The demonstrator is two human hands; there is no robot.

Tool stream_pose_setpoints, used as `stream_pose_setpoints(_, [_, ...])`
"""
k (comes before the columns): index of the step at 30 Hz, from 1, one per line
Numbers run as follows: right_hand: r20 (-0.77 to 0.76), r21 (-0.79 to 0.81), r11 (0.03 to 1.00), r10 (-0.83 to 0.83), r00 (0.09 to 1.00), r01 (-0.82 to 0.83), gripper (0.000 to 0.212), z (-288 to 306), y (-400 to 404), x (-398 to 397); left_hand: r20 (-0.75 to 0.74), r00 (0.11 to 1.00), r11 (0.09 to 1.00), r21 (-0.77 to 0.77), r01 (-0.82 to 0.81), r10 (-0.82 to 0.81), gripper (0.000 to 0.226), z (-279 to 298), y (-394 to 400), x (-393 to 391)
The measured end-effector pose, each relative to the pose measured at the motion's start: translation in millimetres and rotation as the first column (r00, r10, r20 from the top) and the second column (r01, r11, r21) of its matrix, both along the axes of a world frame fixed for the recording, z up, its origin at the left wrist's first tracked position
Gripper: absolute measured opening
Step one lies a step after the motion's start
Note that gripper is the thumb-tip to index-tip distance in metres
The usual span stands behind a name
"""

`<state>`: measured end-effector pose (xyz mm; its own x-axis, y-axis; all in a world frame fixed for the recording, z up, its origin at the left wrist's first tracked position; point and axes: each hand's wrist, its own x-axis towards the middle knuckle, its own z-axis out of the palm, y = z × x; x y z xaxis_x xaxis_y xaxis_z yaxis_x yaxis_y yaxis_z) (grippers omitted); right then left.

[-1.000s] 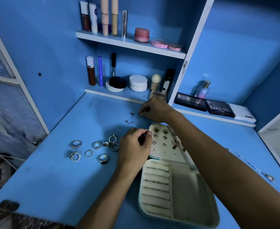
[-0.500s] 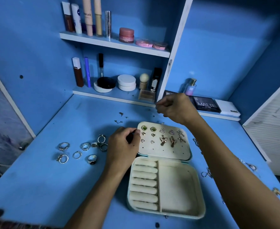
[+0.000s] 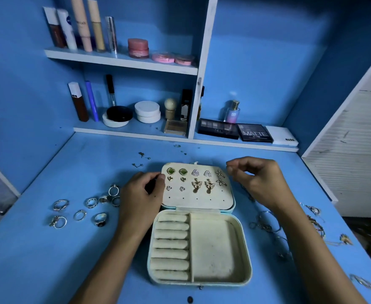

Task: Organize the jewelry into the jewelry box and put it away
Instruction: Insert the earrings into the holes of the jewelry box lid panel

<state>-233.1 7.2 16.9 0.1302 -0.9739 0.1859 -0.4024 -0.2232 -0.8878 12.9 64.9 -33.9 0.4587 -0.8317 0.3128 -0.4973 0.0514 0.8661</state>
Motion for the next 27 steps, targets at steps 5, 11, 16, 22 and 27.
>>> stream_pose_setpoints(5, [0.050, 0.004, 1.000, -0.004, 0.999, 0.004, 0.016, -10.3, 13.0, -7.2, -0.010, 1.000, 1.000, 0.015, 0.004, -0.004, 0.012, 0.2, 1.2, -0.5])
stream_pose_setpoints(11, [0.018, -0.073, 0.996, 0.056, 0.998, -0.055, 0.021, -19.2, 21.1, -13.3, -0.008, 1.000, 0.999, 0.036, 0.021, -0.021, 0.014, -1.1, 2.2, 1.1])
stream_pose_setpoints(16, [0.018, -0.061, 0.996, 0.066, 0.998, -0.065, 0.018, -22.0, 21.7, -15.2, -0.013, 1.000, 0.999, 0.043, 0.029, -0.029, 0.013, -0.3, 3.7, 0.3])
stream_pose_setpoints(22, [0.005, -0.029, 0.997, 0.072, 0.997, -0.071, 0.022, -24.6, 23.0, -12.5, -0.029, 0.999, 0.998, 0.051, 0.036, -0.034, 0.014, -0.5, 4.3, 0.5])
stream_pose_setpoints(27, [-0.021, -0.037, 0.995, 0.088, 0.996, -0.089, 0.015, -25.8, 24.1, -7.9, -0.032, 0.999, 0.998, 0.046, 0.033, -0.031, 0.012, 1.5, 5.0, -0.1])
